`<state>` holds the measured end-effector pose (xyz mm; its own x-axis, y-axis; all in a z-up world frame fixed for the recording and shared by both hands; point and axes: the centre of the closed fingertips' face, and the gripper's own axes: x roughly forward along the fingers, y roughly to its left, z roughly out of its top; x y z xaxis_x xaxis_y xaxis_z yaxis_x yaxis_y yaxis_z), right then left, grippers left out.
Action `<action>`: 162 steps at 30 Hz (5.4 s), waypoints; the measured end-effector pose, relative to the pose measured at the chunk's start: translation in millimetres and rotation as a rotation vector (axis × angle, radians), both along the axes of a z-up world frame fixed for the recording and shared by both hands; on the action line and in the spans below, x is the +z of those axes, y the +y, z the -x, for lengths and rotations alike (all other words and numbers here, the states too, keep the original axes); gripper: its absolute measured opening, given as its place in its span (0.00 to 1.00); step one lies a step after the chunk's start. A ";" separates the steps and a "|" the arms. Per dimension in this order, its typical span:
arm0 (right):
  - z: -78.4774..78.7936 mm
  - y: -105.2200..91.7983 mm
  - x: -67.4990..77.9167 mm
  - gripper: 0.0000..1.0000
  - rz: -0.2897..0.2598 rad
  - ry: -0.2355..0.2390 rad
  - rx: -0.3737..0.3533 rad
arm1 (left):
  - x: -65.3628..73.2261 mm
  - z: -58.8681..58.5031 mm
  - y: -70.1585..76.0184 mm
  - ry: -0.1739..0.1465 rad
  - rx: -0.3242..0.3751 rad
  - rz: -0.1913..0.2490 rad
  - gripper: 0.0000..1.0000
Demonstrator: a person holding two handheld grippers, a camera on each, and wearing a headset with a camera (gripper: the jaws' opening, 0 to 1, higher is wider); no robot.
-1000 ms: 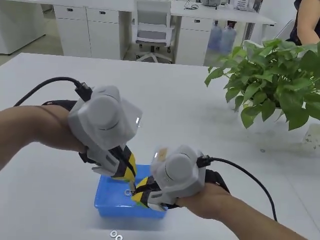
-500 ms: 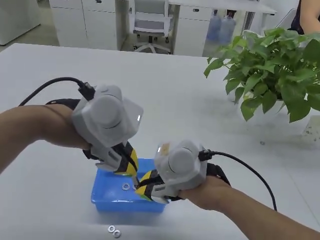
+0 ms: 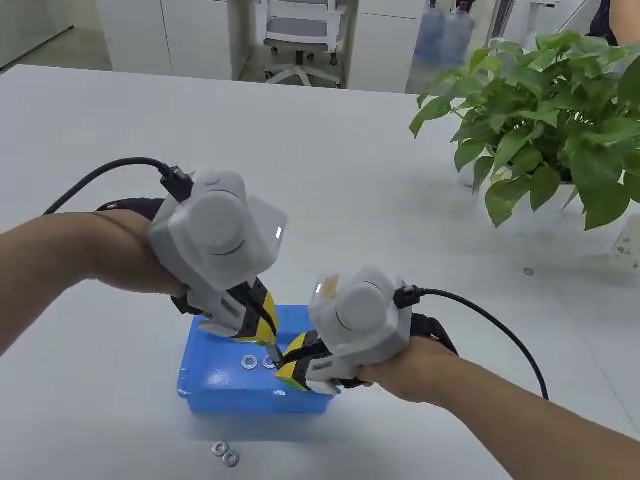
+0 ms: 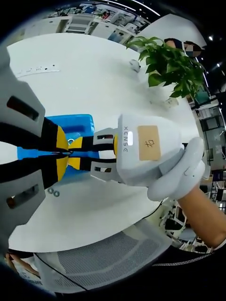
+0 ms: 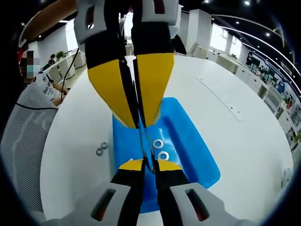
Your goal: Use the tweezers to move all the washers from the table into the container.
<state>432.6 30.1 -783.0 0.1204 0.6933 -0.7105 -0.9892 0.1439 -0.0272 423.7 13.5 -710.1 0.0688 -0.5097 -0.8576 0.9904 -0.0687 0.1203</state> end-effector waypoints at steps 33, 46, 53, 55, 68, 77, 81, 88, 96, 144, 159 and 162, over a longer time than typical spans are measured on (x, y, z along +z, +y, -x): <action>-0.6 4.5 1.4 0.11 -0.001 0.029 0.000 | 3.6 -1.7 2.5 -0.002 0.002 0.000 0.06; 7.5 7.9 19.2 0.11 -0.020 0.000 0.005 | 20.1 7.6 5.4 -0.018 0.002 -0.011 0.06; 13.4 12.5 32.9 0.11 -0.035 -0.022 0.009 | 34.0 14.6 6.2 -0.032 0.000 -0.018 0.06; 15.7 13.9 36.5 0.11 -0.041 -0.031 0.012 | 37.4 17.9 6.3 -0.038 -0.003 -0.023 0.06; 32.3 24.2 47.7 0.11 -0.069 -0.050 0.024 | 48.0 35.2 12.5 -0.045 0.001 -0.044 0.06; 45.0 30.7 49.9 0.11 -0.081 -0.055 0.036 | 49.9 47.7 18.2 -0.045 0.010 -0.048 0.06; 52.1 33.3 47.5 0.11 -0.079 -0.053 0.044 | 47.5 54.3 20.7 -0.043 0.013 -0.050 0.06; 63.1 36.7 41.0 0.11 -0.075 -0.045 0.055 | 40.9 63.7 23.8 -0.032 0.018 -0.050 0.06; 78.7 37.8 27.7 0.11 -0.064 -0.034 0.068 | 27.7 76.9 27.1 -0.009 0.026 -0.053 0.06; 98.8 41.0 -14.1 0.12 -0.046 0.042 0.077 | -14.3 95.0 31.9 0.071 0.048 -0.056 0.06; 97.7 38.0 -16.3 0.12 -0.051 0.060 0.050 | -15.1 86.7 29.5 0.073 0.057 -0.053 0.06; 97.8 36.6 -16.8 0.12 -0.047 0.062 0.046 | -15.3 85.9 28.1 0.075 0.054 -0.050 0.06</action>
